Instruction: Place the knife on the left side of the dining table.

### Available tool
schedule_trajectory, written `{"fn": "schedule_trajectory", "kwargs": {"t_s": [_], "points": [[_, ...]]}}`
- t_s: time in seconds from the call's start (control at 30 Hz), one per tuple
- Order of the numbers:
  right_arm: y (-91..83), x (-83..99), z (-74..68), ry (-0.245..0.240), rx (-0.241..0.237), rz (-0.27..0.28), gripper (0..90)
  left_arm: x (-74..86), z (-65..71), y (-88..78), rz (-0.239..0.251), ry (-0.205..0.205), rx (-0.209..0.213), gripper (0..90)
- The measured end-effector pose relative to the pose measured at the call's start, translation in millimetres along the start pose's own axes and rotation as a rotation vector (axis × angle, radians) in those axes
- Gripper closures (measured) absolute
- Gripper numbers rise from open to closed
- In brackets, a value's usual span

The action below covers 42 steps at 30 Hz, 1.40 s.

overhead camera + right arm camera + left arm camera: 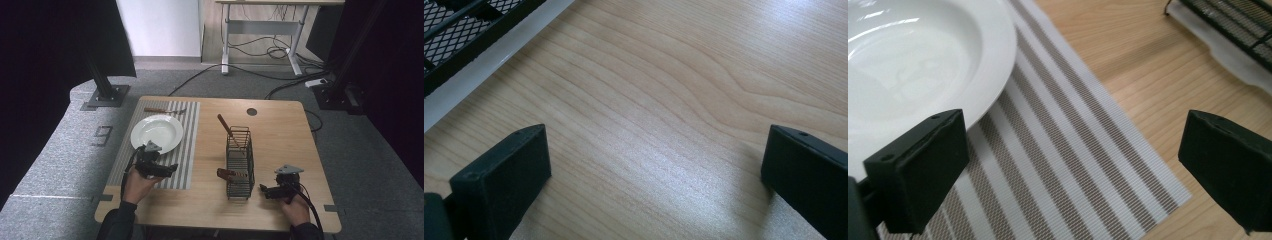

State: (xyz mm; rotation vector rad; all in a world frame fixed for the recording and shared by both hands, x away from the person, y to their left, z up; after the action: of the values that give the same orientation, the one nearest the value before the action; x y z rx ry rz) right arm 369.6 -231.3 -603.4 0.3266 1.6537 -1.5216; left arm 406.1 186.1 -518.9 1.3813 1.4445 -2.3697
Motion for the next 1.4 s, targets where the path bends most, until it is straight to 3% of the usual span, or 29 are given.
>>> {"fn": "schedule_trajectory", "kwargs": {"t_s": [0.23, 1.07, 1.4], "points": [[0.0, 0.0, -0.1, 0.0, 0.001, 0.0, 0.0, -21.4, 11.4, 3.8, -0.01, 0.044, 0.012, 1.1], [0.0, -0.1, -0.3, 0.002, 0.003, 0.001, 0.0, -86.6, 44.1, 20.4, 0.006, 0.066, 0.07, 12.6], [-0.2, 0.0, -0.4, 0.002, 0.002, -0.001, 0.0, -112.2, 54.4, 29.2, 0.018, 0.044, 0.089, 14.7]]}}
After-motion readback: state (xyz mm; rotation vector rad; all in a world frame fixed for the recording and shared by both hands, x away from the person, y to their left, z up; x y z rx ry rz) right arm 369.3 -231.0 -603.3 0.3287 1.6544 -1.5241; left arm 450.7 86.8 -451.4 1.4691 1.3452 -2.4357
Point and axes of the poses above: each handheld gripper's, and its own axes: y roughly forward along the jaws, x roughly out of its underside, z roughly to its right, the point moved 6 cm from there along y, roughly forward along the jaws, and after that the axes turned 9 degrees about x, right-handed, at the moved point
